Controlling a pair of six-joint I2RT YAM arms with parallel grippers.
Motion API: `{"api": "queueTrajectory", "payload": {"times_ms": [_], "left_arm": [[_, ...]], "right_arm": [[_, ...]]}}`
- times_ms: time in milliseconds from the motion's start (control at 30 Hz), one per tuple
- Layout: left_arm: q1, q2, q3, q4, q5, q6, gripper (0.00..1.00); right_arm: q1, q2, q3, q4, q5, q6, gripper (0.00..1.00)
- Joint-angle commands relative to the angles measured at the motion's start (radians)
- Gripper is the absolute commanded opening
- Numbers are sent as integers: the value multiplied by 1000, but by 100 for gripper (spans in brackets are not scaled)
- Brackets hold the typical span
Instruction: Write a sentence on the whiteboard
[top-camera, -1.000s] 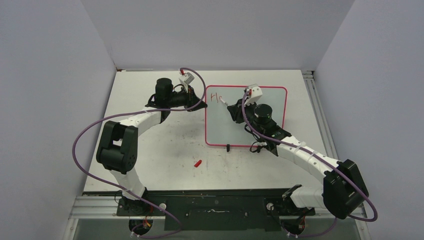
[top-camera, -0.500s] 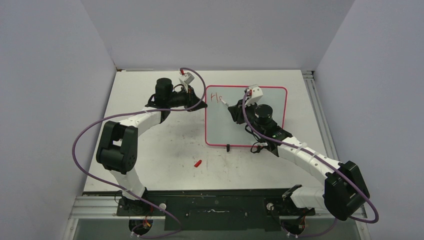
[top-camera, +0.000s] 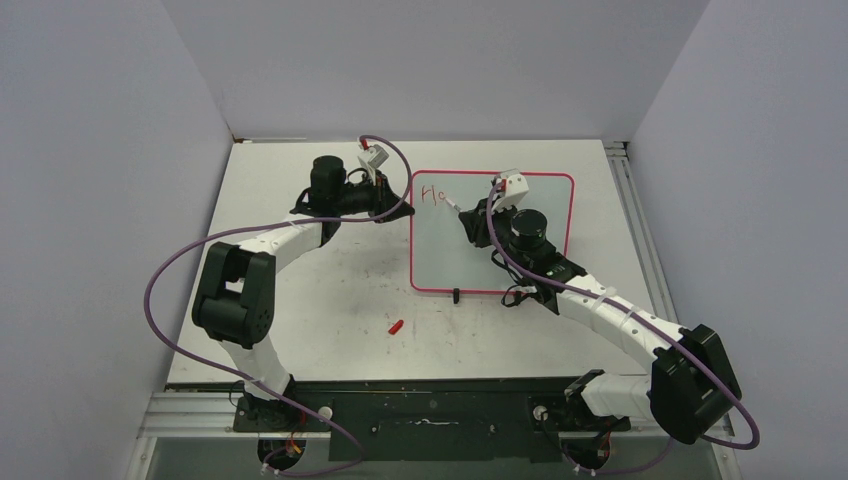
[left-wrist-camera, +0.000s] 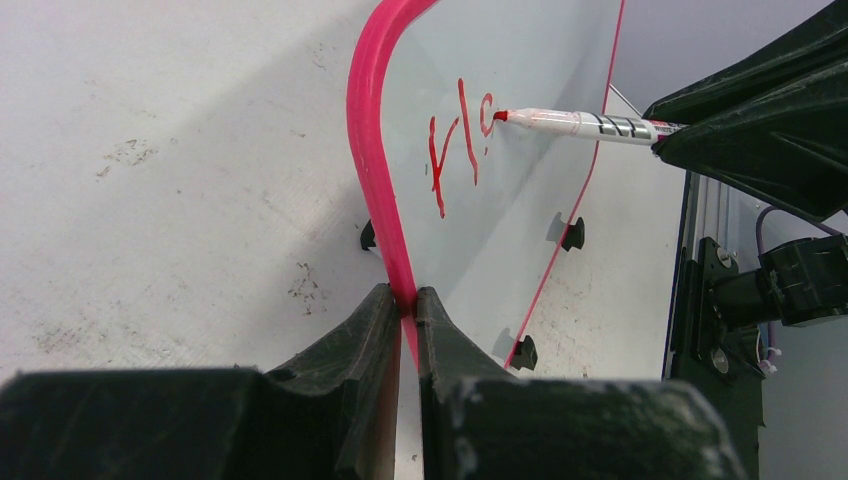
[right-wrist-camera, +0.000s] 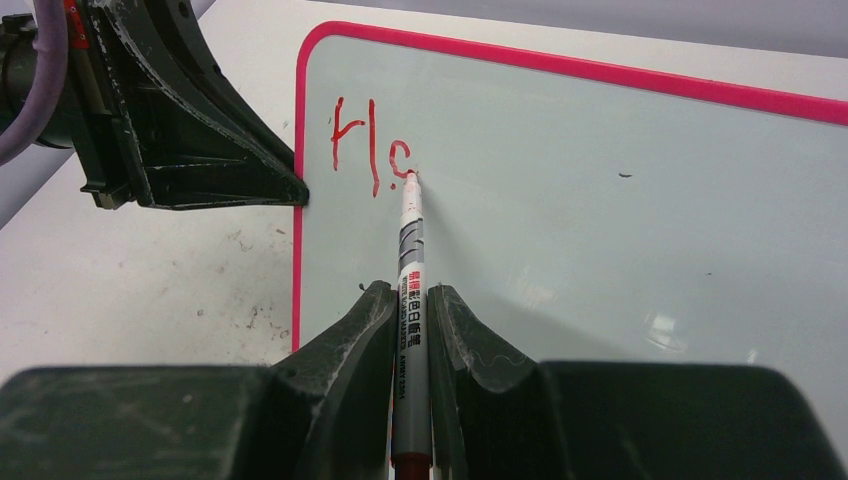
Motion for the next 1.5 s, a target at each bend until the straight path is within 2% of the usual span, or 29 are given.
{"api": "queueTrajectory", "payload": {"times_ms": [0,400,1133,1467], "left_arm": [[12,-55,5,24,17,18,0],[12,-55,5,25,17,18,0],[12,-60,6,26,17,17,0],[12,-60,5,26,15,18,0]], "right_arm": [[-3,-2,46,64,38,-22,5],[-3,-7,39,90,72,-15,5],[10,-30,-41,32,13,4,5],[11,-85,-44,0,99,-10,5]]}}
